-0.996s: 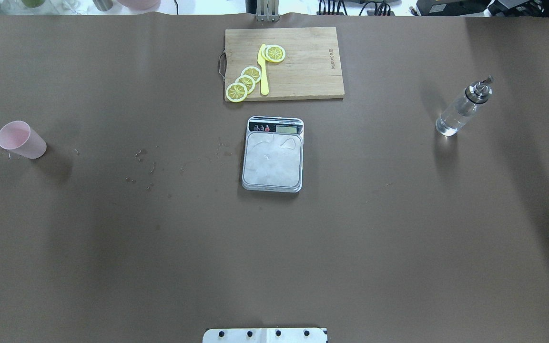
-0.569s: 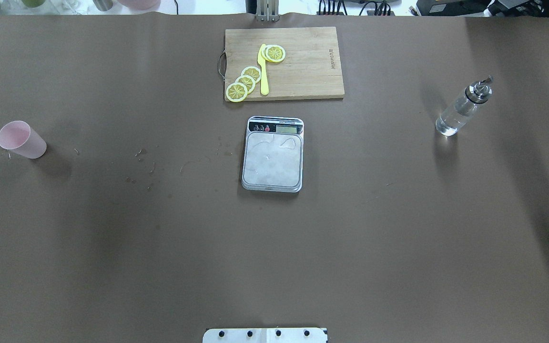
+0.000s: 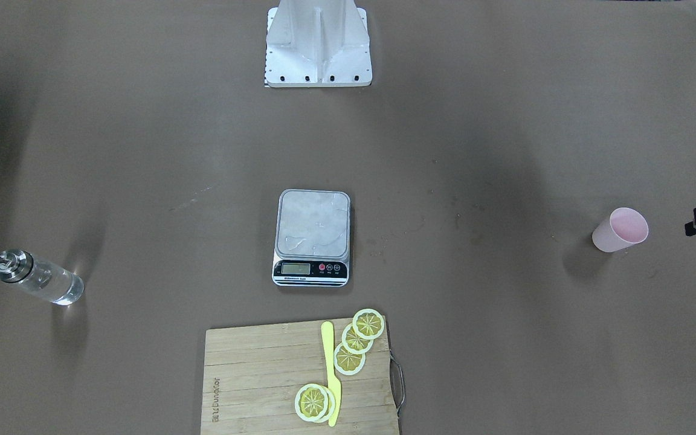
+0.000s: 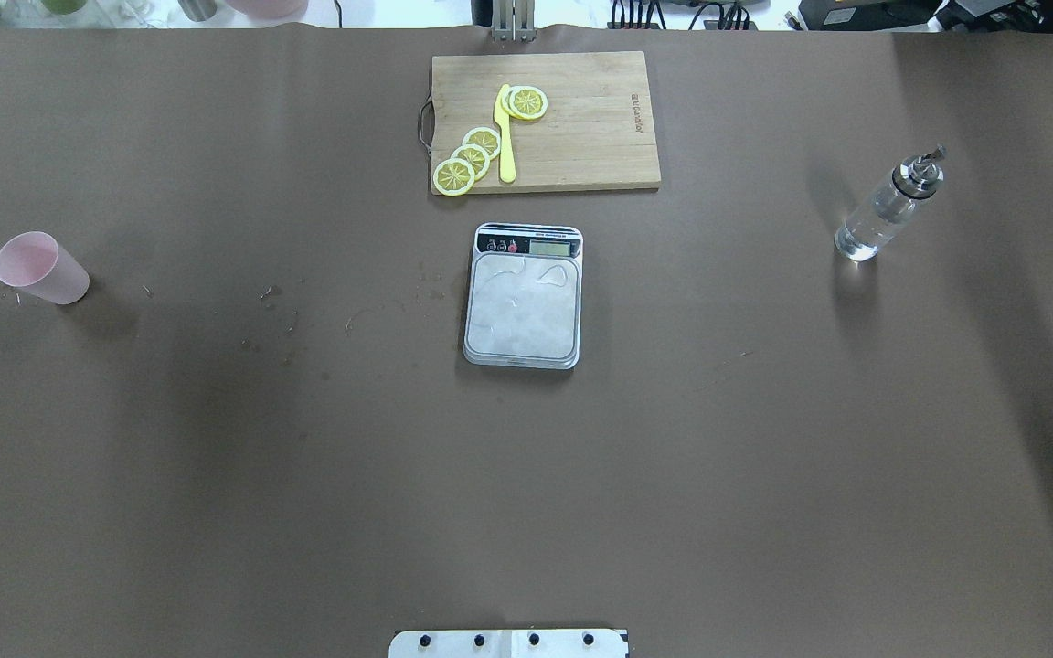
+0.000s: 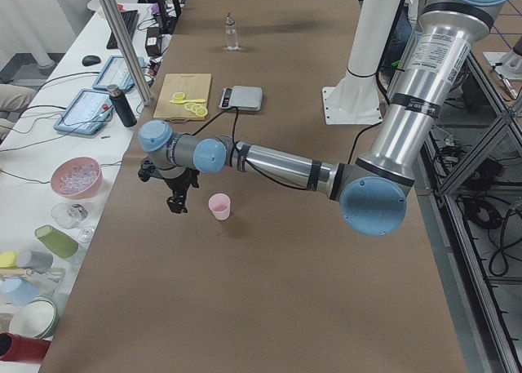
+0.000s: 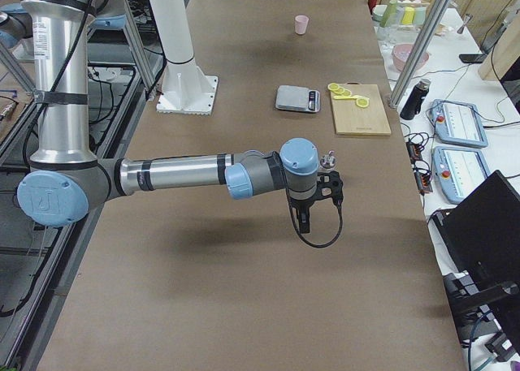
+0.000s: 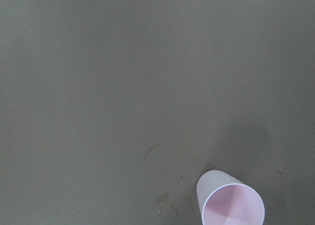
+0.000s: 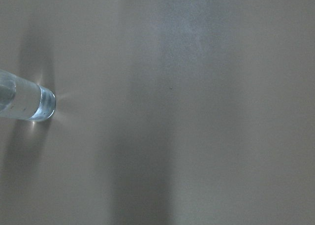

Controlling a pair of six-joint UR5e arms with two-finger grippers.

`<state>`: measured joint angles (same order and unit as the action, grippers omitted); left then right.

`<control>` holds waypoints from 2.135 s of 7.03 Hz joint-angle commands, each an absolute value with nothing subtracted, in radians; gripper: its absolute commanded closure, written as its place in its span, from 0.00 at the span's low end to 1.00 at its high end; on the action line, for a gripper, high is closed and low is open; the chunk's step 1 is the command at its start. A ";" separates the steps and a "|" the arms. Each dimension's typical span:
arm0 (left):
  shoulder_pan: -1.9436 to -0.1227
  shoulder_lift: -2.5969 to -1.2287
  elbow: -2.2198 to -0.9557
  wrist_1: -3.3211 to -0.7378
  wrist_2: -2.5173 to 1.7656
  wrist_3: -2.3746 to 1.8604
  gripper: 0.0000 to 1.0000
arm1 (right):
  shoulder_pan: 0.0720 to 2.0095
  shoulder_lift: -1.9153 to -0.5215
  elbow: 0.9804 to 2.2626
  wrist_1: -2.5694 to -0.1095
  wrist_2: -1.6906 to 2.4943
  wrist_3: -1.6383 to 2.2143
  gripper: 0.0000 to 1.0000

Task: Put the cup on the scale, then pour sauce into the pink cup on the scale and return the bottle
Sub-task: 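Lower the left gripper onto the pink cup and close around it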

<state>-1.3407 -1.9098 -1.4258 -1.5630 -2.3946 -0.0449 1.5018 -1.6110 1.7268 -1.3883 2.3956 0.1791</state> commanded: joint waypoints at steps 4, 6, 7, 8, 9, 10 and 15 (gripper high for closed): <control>-1.269 -1.901 -1.364 -1.689 -2.379 -0.112 0.03 | 1.502 -1.608 1.724 -1.388 2.395 0.179 0.00; -1.258 -1.870 -1.361 -1.729 -2.372 -0.113 0.03 | 1.502 -1.608 1.724 -1.390 2.395 0.179 0.00; -1.256 -1.856 -1.359 -1.749 -2.370 -0.114 0.03 | 1.502 -1.606 1.724 -1.390 2.395 0.179 0.00; -1.255 -1.852 -1.361 -1.752 -2.370 -0.117 0.03 | 1.502 -1.606 1.724 -1.388 2.395 0.179 0.00; -1.244 -1.850 -1.361 -1.752 -2.370 -0.117 0.03 | 1.502 -1.606 1.723 -1.388 2.395 0.179 0.00; -1.230 -1.850 -1.362 -1.753 -2.364 -0.123 0.03 | 1.502 -1.606 1.723 -1.390 2.395 0.178 0.00; -1.193 -1.809 -1.359 -1.825 -2.362 -0.146 0.03 | 1.500 -1.598 1.703 -1.388 2.395 0.179 0.00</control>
<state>-1.2000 -1.8102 -1.3596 -1.8232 -2.3628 -0.1433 1.5004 -1.5992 1.7038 -1.3883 2.3945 0.1783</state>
